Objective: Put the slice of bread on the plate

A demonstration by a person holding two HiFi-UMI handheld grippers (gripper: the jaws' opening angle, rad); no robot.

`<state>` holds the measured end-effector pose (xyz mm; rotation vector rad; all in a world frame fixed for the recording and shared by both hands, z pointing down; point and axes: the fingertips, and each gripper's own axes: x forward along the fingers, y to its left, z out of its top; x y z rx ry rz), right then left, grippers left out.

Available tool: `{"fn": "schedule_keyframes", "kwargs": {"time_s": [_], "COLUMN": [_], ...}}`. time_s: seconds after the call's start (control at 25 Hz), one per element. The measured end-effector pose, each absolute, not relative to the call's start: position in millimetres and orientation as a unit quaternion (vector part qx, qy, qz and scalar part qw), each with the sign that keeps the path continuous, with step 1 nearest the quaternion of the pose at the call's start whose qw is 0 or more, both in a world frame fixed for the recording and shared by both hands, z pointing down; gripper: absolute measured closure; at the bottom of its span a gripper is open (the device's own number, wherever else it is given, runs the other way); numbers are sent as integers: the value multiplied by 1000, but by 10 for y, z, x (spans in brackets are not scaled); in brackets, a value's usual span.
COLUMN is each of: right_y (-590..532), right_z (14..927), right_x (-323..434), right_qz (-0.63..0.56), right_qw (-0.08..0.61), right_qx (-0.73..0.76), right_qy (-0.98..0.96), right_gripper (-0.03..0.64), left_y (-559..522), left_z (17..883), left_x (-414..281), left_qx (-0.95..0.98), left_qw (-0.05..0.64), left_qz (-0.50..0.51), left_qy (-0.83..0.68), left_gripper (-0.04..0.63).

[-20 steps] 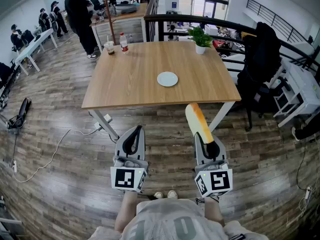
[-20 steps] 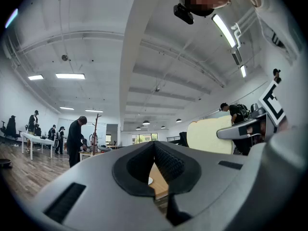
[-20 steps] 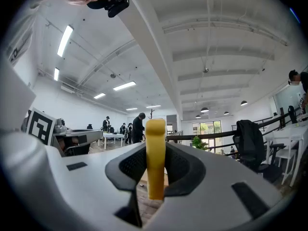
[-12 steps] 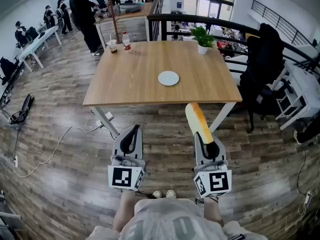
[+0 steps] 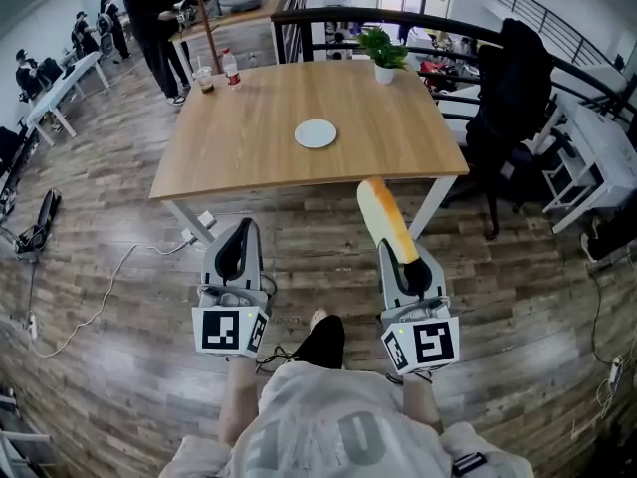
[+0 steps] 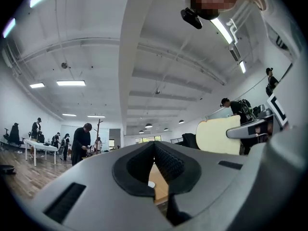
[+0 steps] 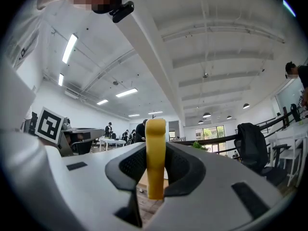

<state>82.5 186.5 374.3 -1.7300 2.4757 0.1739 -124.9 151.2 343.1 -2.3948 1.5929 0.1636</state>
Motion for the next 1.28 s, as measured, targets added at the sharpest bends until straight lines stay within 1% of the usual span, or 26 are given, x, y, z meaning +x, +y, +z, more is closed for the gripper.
{"fn": "schedule_keyframes", "kwargs": {"time_s": [0.2, 0.44, 0.72, 0.88, 1.04, 1.28], "right_y": [1651, 1245, 505, 82, -362, -1023], "right_z": [3718, 3653, 3659, 3569, 3492, 3373], "right_x": [1059, 1088, 1142, 1159, 1127, 1039], "right_qz": [60, 85, 89, 75, 80, 82], "right_qw": [56, 51, 41, 53, 34, 53], "right_qx": [-582, -577, -587, -591, -591, -577], "right_qy": [809, 811, 804, 802, 802, 811], "right_gripper": [525, 525, 525, 525, 525, 525], "left_y": [1287, 755, -78, -620, -1047, -1595], "left_z": [3460, 3473, 3376, 3326, 3236, 3196], "left_x": [-1084, -1056, -1056, -1022, -911, -869], "left_qx": [-826, -827, -831, -838, -844, -847], "left_qw": [129, 130, 142, 119, 121, 125], "left_qz": [60, 69, 87, 108, 105, 117], "left_qy": [545, 543, 530, 522, 512, 503], "left_gripper": [586, 586, 586, 586, 586, 586]}}
